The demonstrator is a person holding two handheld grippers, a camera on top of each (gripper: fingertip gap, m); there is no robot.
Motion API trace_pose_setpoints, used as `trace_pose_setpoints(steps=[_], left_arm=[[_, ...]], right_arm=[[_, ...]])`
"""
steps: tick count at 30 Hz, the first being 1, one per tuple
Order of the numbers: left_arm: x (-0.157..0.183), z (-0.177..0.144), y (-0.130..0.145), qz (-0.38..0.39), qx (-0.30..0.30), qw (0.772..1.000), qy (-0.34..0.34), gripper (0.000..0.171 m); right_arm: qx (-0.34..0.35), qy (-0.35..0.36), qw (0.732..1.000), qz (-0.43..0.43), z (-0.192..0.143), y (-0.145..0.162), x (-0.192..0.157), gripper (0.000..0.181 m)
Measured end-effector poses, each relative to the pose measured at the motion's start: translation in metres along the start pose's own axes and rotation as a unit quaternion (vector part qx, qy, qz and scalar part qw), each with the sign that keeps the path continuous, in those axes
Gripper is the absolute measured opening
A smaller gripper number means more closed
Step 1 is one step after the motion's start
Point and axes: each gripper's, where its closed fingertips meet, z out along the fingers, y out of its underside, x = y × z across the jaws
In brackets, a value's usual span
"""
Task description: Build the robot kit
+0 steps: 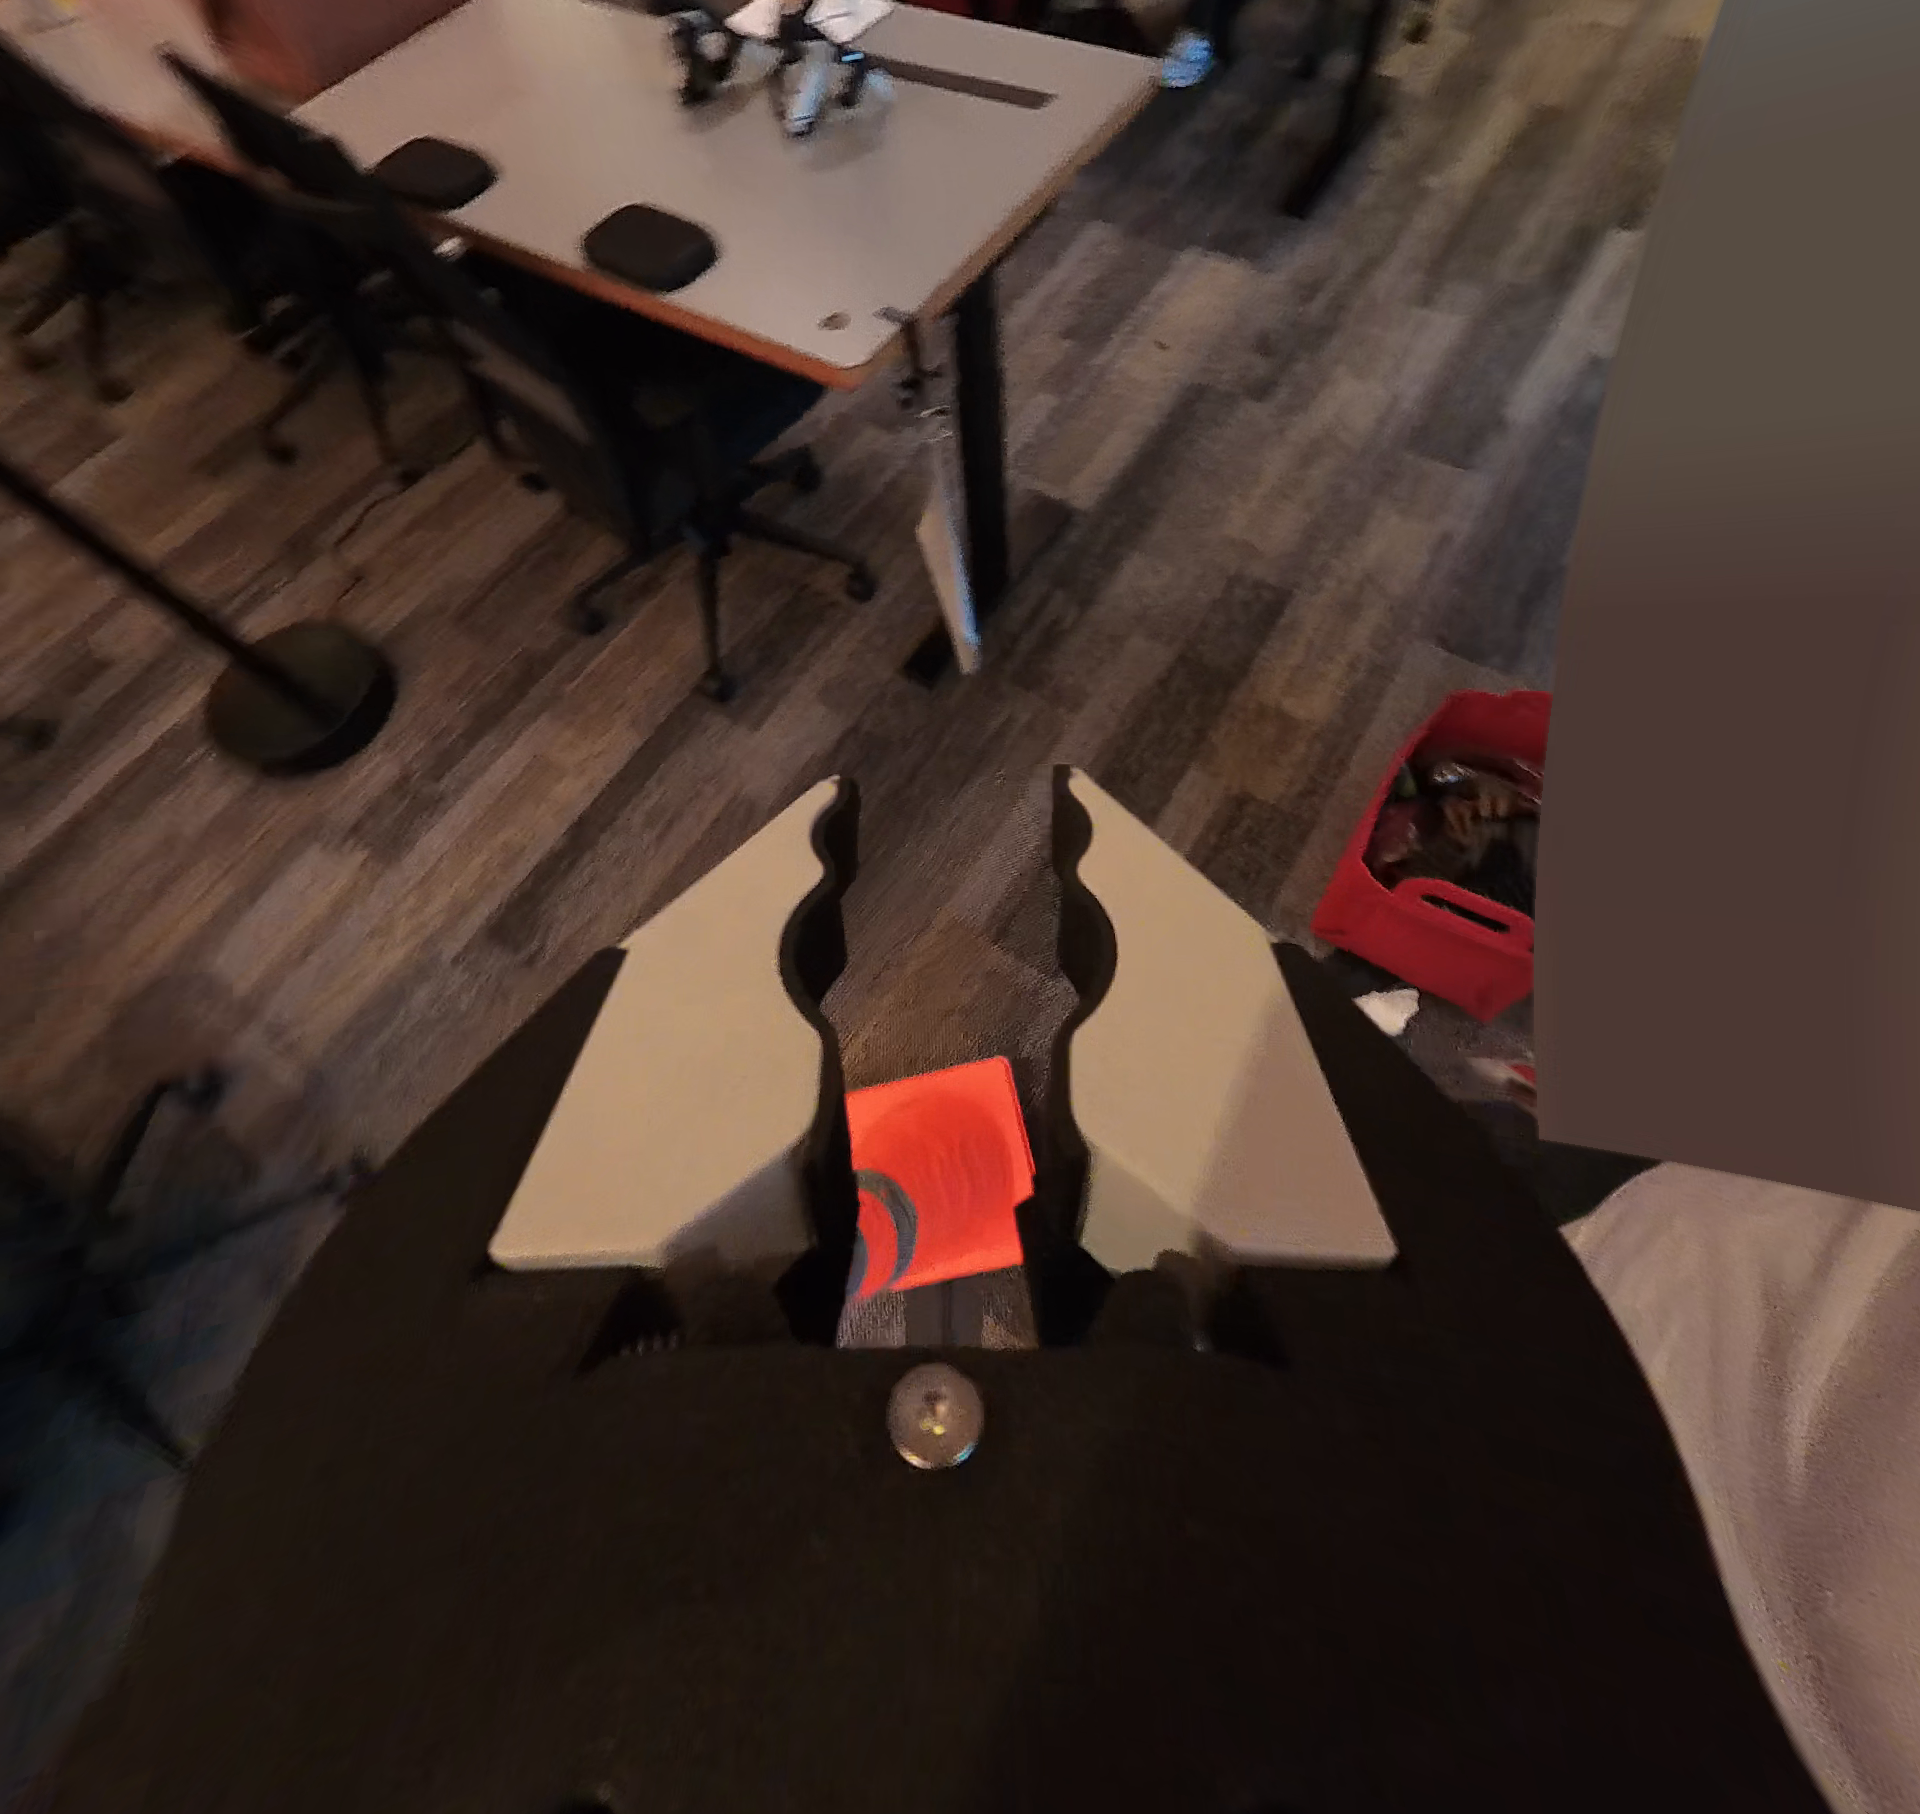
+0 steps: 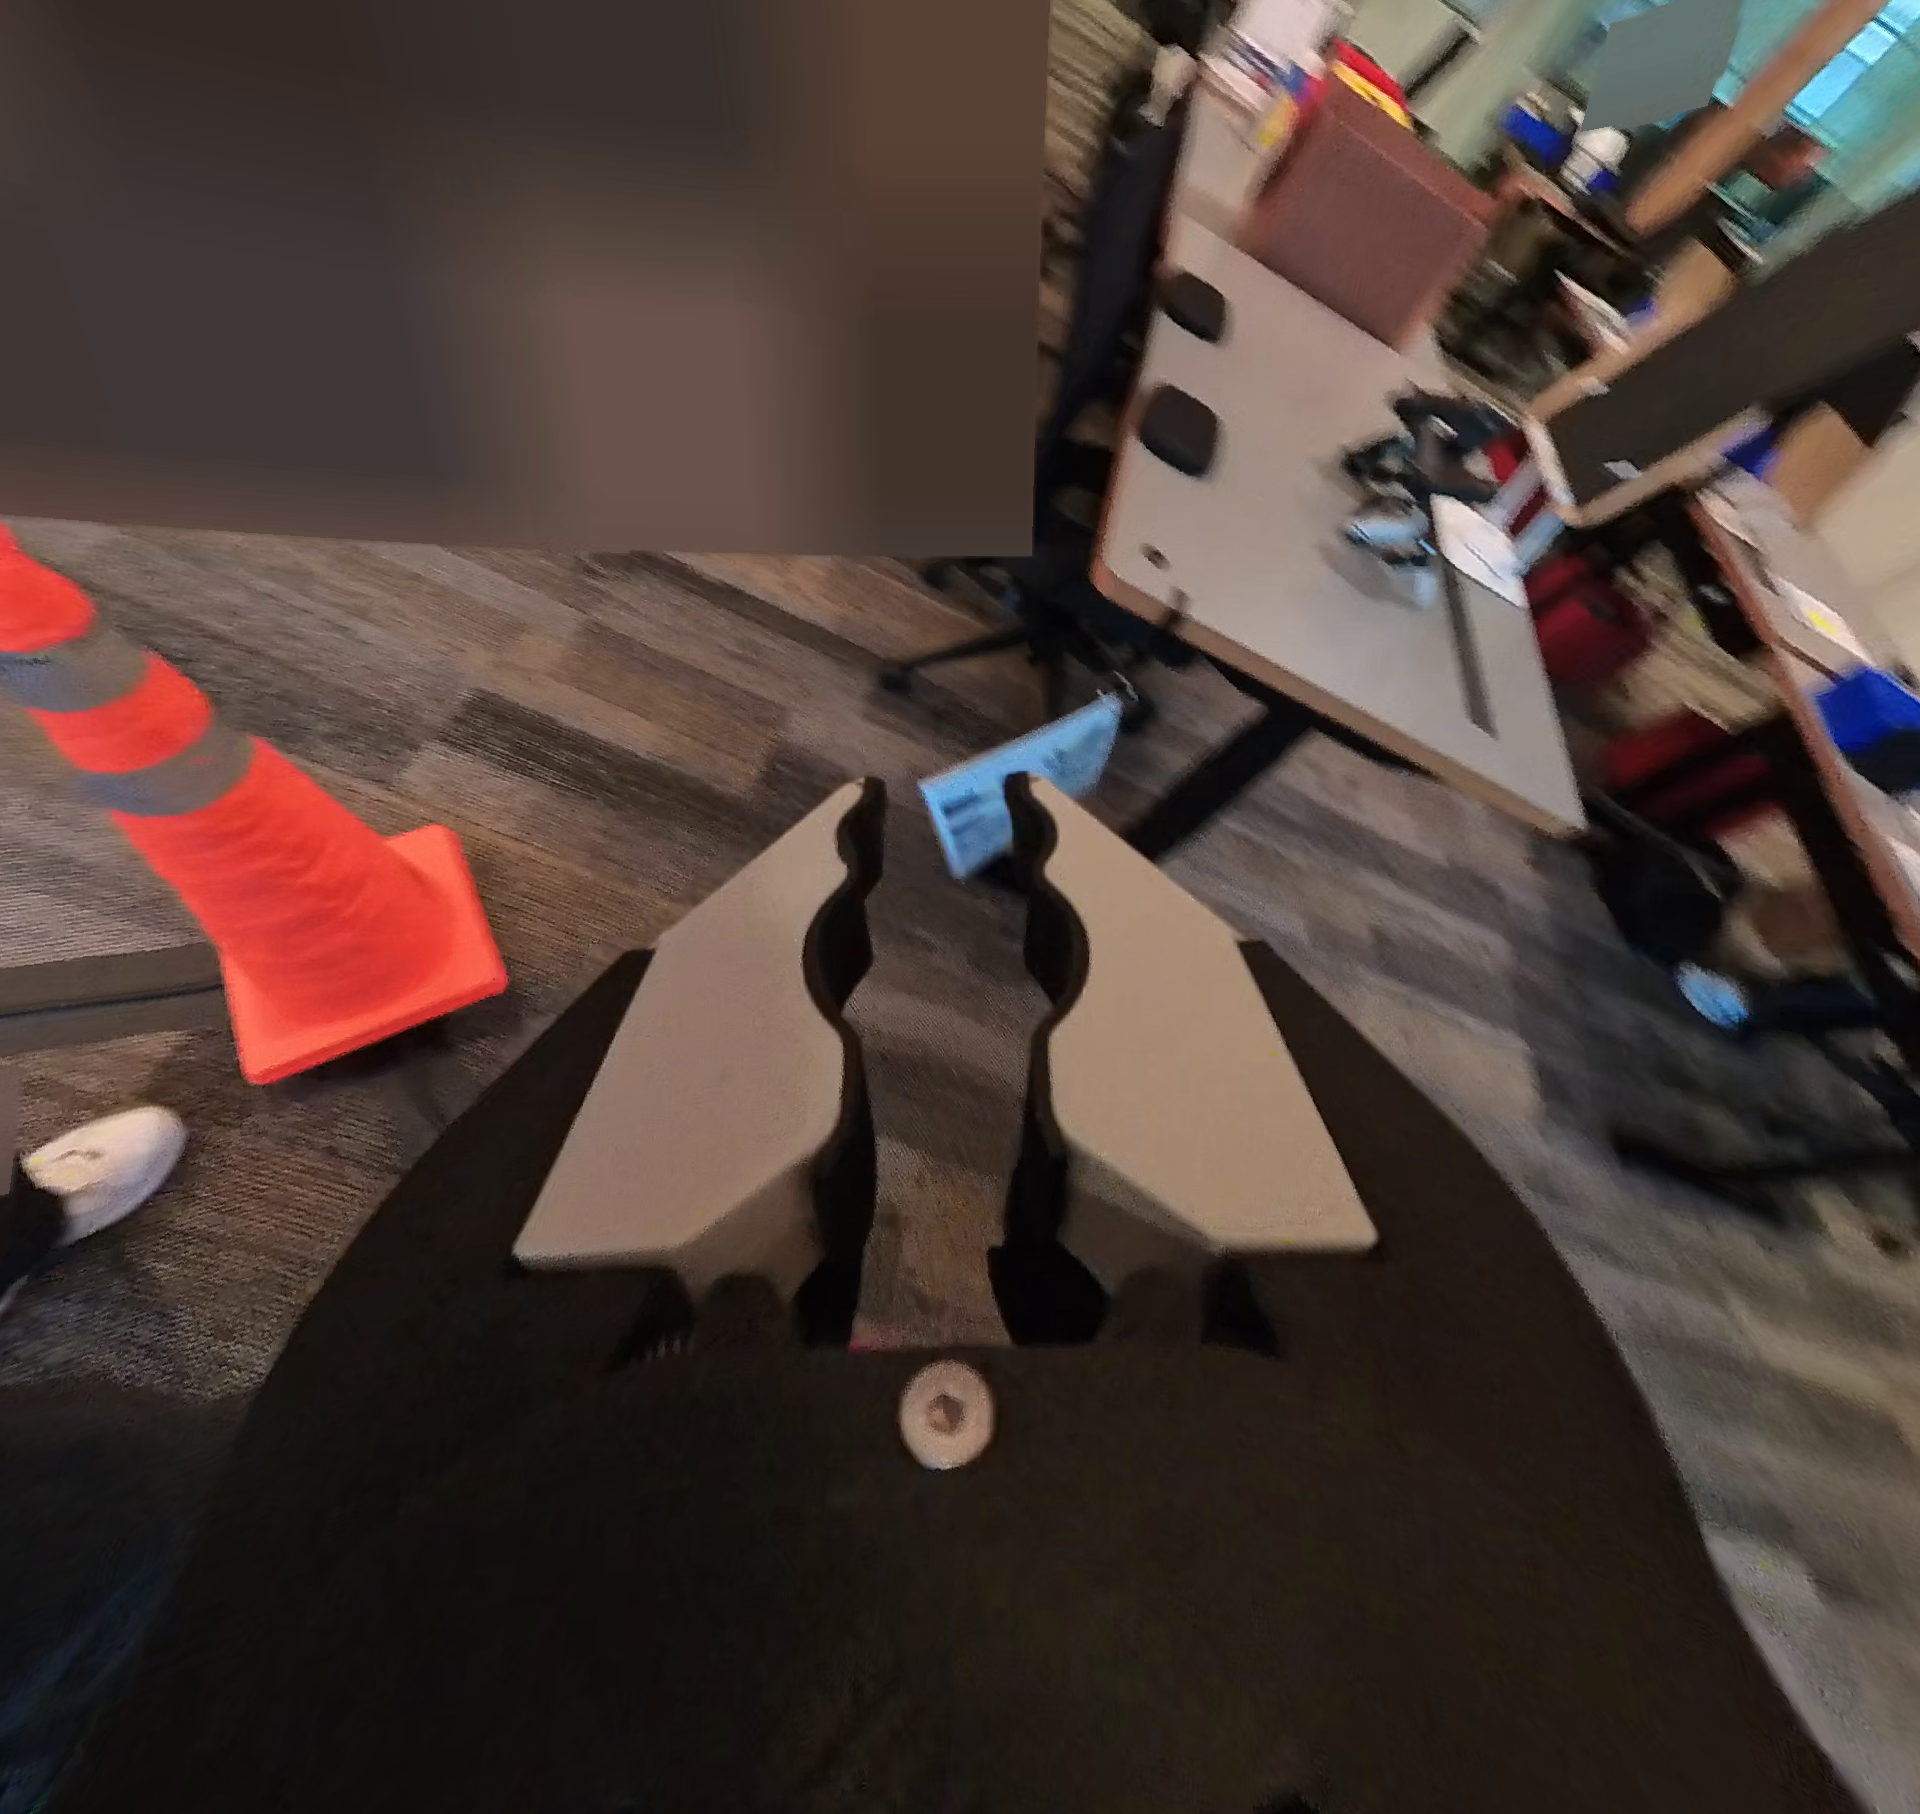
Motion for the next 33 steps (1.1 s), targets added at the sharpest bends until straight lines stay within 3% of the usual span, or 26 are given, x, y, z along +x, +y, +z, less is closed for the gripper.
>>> trace_pose_setpoints(steps=[3, 6, 11, 15, 19, 23, 27, 33], left_arm=[[-0.005, 0.039, -0.002, 0.043, 0.019, 0.995, 0.093, 0.04], [-0.001, 0.074, 0.007, 0.068, 0.004, 0.979, 0.193, 0.047], [0.032, 0.099, 0.006, 0.115, -0.01, 0.941, 0.319, 0.047], [0.086, 0.107, -0.006, 0.165, -0.004, 0.901, 0.401, 0.049], [0.155, 0.087, -0.019, 0.206, 0.028, 0.855, 0.475, 0.049], [0.216, 0.051, -0.013, 0.233, 0.03, 0.813, 0.534, 0.052], [0.259, 0.012, -0.001, 0.261, 0.042, 0.789, 0.554, 0.053], [0.32, -0.046, 0.032, 0.269, 0.036, 0.763, 0.587, 0.054]], right_arm=[[-0.061, 0.099, 0.993, 0.03, -0.044, 0.014, -0.015, 0.023], [-0.121, 0.194, 0.968, 0.107, -0.093, 0.035, -0.05, 0.023], [-0.196, 0.309, 0.905, 0.219, -0.182, 0.065, -0.129, 0.023], [-0.243, 0.419, 0.84, 0.246, -0.285, 0.062, -0.195, 0.022], [-0.263, 0.507, 0.772, 0.278, -0.379, 0.047, -0.272, 0.024], [-0.286, 0.572, 0.711, 0.291, -0.45, 0.032, -0.351, 0.024], [-0.3, 0.606, 0.671, 0.304, -0.502, 0.023, -0.42, 0.024], [-0.318, 0.622, 0.638, 0.325, -0.567, 0.013, -0.512, 0.026]])
